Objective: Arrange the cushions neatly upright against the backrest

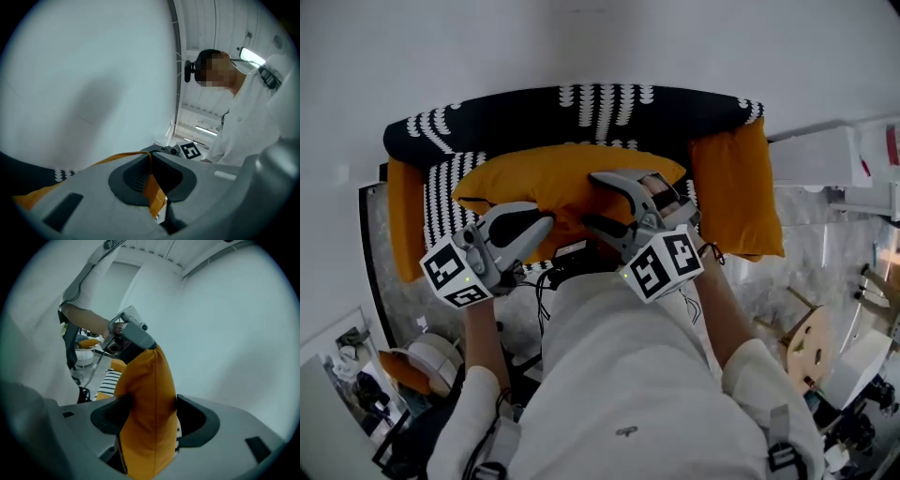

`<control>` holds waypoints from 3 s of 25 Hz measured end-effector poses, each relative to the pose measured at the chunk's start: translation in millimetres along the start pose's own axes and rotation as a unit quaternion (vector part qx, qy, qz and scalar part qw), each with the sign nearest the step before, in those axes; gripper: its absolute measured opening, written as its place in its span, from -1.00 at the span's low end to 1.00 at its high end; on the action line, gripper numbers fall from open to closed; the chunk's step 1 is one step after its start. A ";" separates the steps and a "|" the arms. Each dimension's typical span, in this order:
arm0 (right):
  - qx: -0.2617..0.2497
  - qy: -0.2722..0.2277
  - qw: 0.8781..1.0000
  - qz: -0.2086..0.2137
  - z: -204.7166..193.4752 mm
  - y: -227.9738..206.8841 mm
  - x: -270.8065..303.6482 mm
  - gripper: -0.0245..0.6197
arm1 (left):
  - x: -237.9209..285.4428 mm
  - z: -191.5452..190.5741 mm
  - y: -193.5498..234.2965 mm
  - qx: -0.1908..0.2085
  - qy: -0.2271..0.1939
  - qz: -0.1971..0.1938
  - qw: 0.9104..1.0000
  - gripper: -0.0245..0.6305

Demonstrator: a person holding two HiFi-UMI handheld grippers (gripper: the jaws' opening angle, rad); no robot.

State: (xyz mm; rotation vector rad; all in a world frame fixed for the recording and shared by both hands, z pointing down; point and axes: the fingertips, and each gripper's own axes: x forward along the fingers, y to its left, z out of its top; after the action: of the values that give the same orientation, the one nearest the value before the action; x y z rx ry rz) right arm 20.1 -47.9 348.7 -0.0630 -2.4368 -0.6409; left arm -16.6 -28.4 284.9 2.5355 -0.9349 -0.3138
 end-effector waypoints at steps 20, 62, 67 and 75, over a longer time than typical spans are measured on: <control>0.341 -0.025 0.920 -0.191 -71.9 -10.1 -70.7 -0.68 | 59.9 -16.1 -5.5 -0.064 -0.053 -0.003 0.997 -0.69; 0.356 0.079 0.885 -0.291 -202.2 84.0 -311.0 -0.69 | 255.1 -249.9 -17.0 0.142 0.361 -0.064 0.919 -0.08; 0.350 0.079 0.893 -0.271 -207.2 81.2 -319.9 -0.69 | 270.7 -280.3 -35.5 0.287 0.415 -0.149 0.850 0.00; 0.351 0.117 0.895 -0.248 -226.4 93.8 -340.3 -0.68 | 281.8 -334.0 -41.8 0.375 0.477 -0.212 0.766 0.04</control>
State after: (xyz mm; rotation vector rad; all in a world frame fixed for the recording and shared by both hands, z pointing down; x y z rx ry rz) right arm 439.3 -33.9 351.3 0.8963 -2.3003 0.0731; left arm 333.6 -83.7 543.8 2.9170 -0.0218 1.3901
